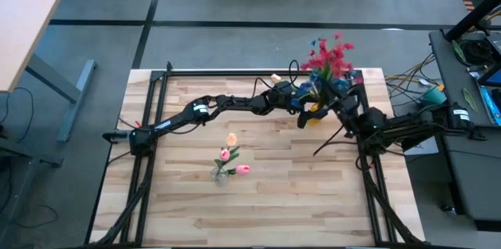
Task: Sort flowers into vase by color
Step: Put the red flowers into the yellow vase
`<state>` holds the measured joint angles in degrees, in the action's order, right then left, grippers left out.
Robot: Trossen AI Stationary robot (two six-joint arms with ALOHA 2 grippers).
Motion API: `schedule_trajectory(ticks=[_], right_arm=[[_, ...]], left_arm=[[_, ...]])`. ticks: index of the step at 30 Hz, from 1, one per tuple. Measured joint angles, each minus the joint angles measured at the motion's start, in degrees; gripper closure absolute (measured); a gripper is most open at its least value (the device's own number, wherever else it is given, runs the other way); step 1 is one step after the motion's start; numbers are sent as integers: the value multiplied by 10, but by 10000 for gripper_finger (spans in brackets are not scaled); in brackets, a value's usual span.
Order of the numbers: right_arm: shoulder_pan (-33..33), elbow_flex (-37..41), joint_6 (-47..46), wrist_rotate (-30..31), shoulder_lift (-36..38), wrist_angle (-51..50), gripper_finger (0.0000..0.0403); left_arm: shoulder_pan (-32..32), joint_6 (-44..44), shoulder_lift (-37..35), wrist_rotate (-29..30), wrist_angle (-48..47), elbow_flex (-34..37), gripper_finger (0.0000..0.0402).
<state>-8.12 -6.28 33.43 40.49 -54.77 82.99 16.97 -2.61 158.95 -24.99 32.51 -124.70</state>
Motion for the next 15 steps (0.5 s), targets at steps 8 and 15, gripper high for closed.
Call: schedule_trajectory(ticks=[8,15], right_arm=[[0,0,-43,30,0,-62,394],[6,0,-44,40,16,-64,379]], left_arm=[[0,1,0,0,0,0,139],[0,1,0,0,0,0,139]])
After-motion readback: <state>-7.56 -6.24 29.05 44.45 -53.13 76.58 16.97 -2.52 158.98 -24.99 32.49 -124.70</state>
